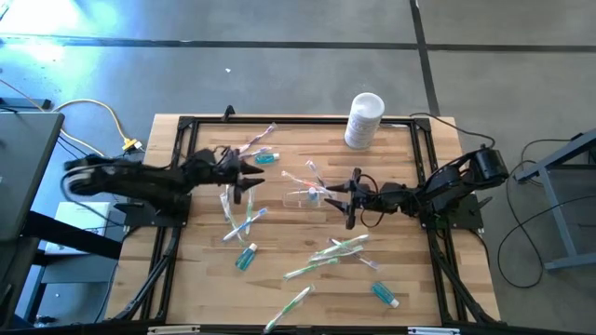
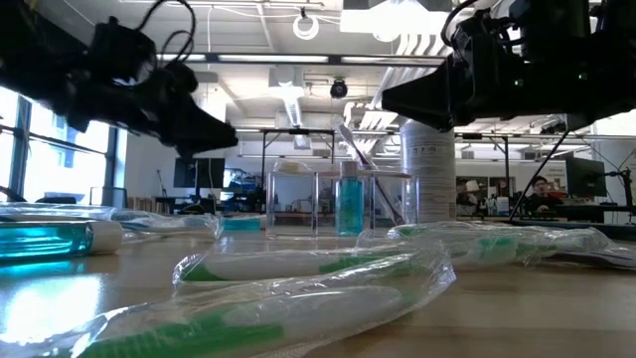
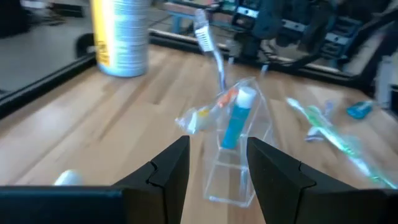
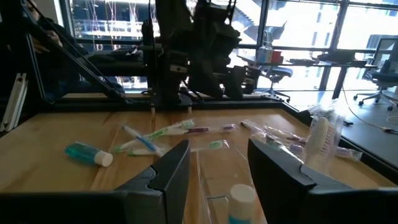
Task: Pick & Place toothbrushing station
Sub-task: Put the orange toothbrush into the transparent organizer
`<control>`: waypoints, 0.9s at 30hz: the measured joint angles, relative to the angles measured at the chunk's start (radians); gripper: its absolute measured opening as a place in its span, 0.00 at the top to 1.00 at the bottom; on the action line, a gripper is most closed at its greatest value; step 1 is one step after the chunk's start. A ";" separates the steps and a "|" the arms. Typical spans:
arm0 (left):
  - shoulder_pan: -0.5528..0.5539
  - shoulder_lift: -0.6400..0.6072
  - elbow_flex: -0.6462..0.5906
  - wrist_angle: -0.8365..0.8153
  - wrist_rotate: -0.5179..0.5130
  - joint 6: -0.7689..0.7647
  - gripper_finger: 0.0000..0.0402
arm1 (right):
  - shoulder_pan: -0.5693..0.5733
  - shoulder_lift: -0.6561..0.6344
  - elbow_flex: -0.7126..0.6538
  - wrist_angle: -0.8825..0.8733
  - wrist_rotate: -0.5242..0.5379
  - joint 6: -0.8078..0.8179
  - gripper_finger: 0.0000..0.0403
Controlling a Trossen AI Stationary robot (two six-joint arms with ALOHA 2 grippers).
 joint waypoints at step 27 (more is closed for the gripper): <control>0.065 0.549 0.379 0.048 0.333 -0.044 0.62 | 0.003 0.001 0.000 -0.070 -0.005 0.084 0.62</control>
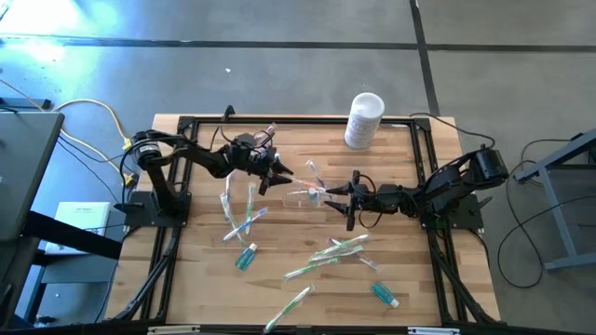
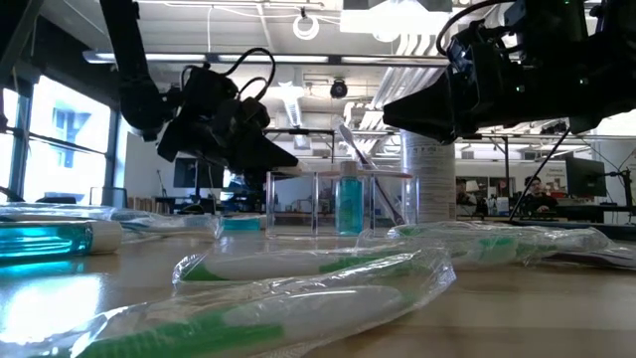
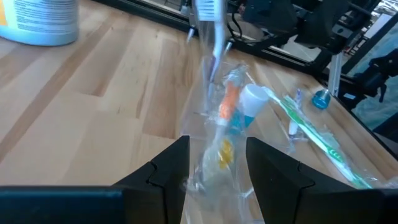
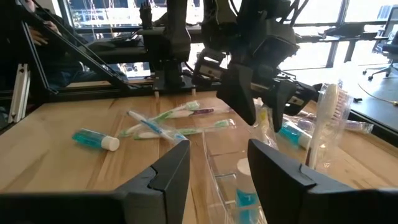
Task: Pick & Place toothbrushing station
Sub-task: Put the orange toothbrush into the transparent organizer
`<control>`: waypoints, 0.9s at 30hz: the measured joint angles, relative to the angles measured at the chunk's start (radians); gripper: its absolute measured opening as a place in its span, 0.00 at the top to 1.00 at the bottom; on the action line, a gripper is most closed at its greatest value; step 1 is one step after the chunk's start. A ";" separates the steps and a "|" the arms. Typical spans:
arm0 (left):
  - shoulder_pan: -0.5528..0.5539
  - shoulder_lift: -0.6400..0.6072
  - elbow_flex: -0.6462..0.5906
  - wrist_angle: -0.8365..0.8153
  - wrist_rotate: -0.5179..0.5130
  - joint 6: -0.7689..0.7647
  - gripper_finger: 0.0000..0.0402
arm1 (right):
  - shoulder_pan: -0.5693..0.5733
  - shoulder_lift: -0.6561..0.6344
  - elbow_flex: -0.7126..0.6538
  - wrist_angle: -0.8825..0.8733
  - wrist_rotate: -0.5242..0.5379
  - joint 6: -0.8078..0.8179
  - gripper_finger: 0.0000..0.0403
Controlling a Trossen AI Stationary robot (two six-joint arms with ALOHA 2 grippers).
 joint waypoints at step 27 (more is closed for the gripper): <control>-0.006 0.000 0.002 -0.003 0.014 0.003 0.97 | 0.000 0.000 0.000 -0.017 0.004 -0.005 0.68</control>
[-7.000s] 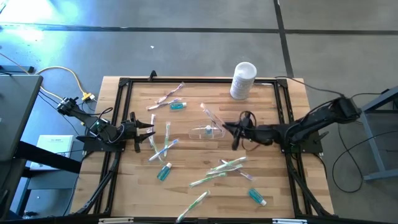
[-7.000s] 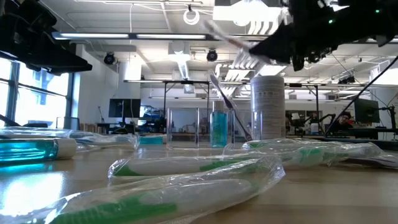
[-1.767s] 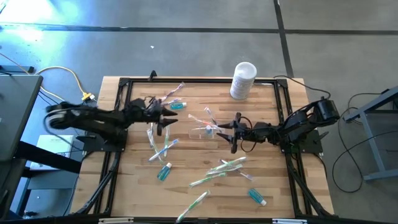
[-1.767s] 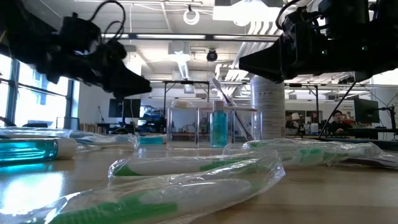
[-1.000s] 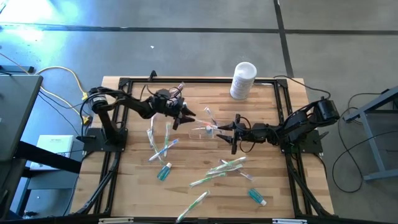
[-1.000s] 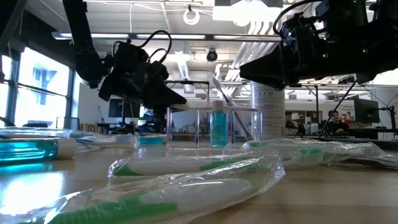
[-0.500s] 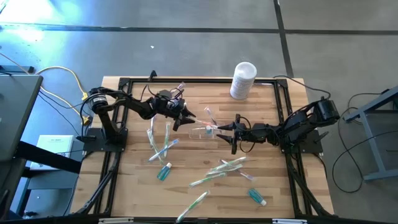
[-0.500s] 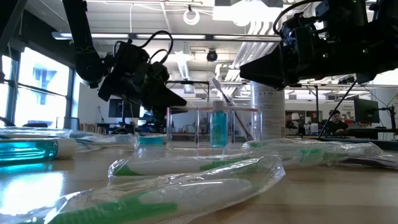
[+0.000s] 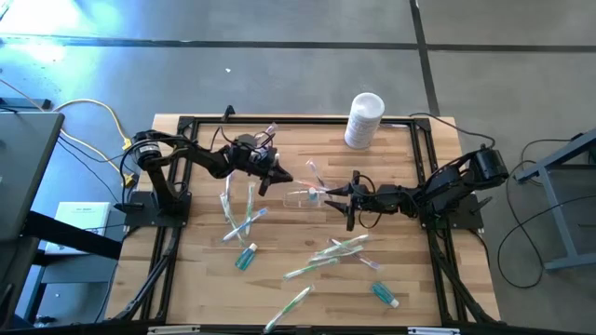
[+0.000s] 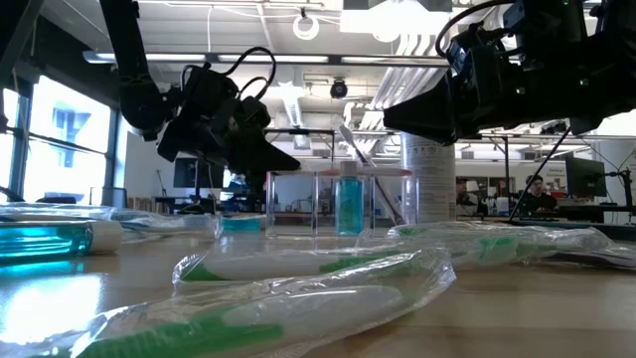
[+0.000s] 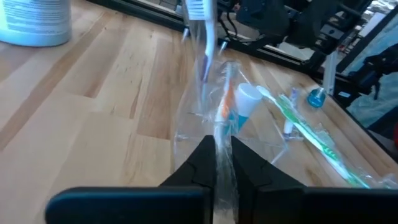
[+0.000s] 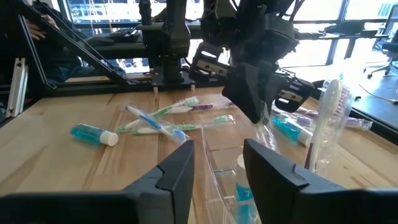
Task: Pick & Place toothbrushing station
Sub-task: Put the orange toothbrush into the transparent organizer
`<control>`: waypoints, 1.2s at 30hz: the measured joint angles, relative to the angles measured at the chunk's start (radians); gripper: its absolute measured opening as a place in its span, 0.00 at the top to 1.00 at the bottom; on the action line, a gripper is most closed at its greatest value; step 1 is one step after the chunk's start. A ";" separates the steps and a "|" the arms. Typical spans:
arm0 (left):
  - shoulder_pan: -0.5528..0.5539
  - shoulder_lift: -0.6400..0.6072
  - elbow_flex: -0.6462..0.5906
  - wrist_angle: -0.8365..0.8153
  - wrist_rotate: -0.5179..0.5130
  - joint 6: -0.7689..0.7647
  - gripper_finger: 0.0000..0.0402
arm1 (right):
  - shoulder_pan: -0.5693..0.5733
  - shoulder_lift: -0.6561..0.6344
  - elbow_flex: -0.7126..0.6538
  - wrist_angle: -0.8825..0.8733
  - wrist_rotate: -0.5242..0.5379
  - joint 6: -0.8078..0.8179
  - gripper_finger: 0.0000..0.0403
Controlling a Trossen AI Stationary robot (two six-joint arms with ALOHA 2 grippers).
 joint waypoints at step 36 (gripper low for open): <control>-0.371 -0.228 0.814 -1.622 -0.774 0.308 0.98 | 0.106 -0.003 0.000 0.124 0.107 -0.141 0.79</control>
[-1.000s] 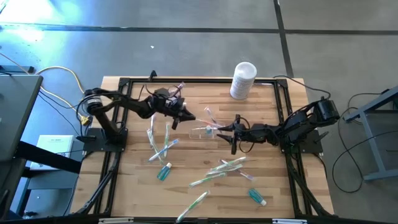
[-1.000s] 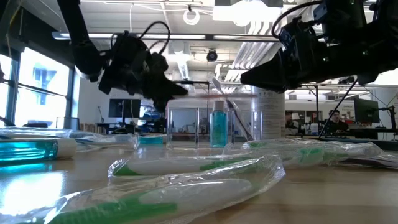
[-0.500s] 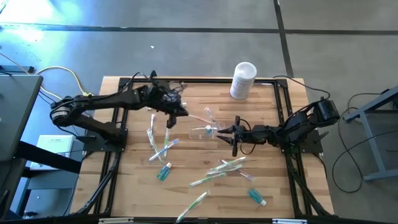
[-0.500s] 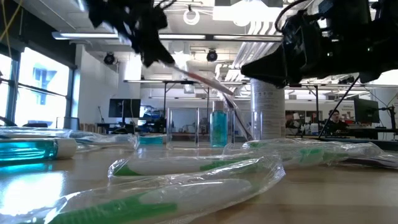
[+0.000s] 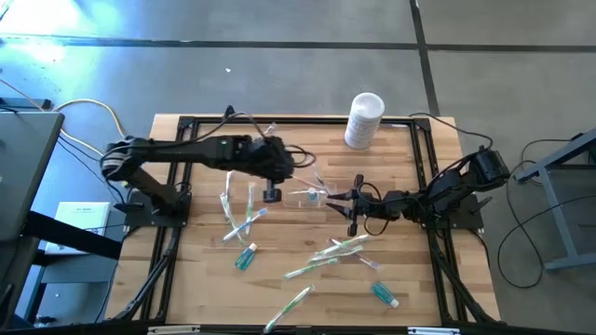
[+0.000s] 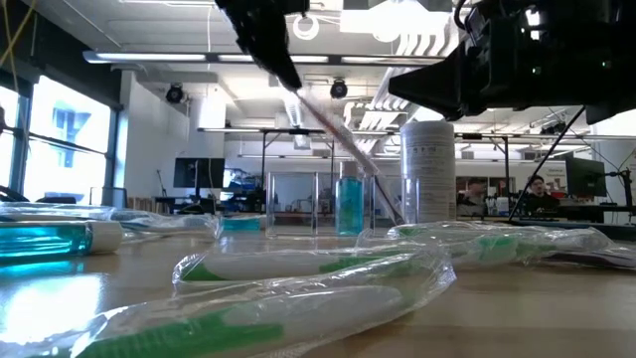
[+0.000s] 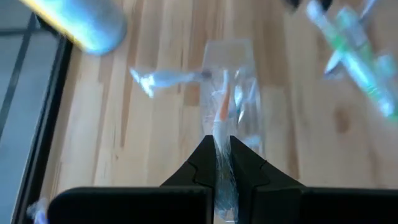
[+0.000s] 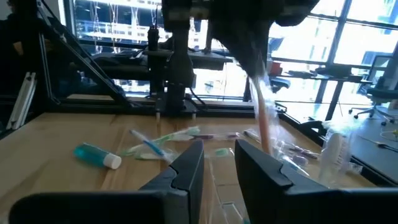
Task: Pick & Place toothbrushing station
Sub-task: Put the orange toothbrush into the transparent organizer
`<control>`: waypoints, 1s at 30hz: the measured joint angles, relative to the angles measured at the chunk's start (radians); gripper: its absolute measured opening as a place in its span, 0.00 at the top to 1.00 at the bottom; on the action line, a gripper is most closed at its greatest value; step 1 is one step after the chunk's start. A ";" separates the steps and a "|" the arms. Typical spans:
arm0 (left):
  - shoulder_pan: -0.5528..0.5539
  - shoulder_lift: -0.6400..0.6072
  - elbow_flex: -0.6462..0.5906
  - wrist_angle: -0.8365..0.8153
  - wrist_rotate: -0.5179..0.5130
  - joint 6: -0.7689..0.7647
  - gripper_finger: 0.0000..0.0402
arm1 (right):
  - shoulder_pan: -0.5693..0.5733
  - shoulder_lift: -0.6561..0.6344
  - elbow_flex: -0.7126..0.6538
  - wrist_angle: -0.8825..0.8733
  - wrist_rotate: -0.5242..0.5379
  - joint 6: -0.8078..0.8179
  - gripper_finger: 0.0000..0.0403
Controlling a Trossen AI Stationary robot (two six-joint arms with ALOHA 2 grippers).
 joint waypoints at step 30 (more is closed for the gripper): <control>0.000 0.234 0.153 0.137 -0.022 0.055 0.75 | 0.000 0.000 0.000 -0.042 0.003 0.010 0.79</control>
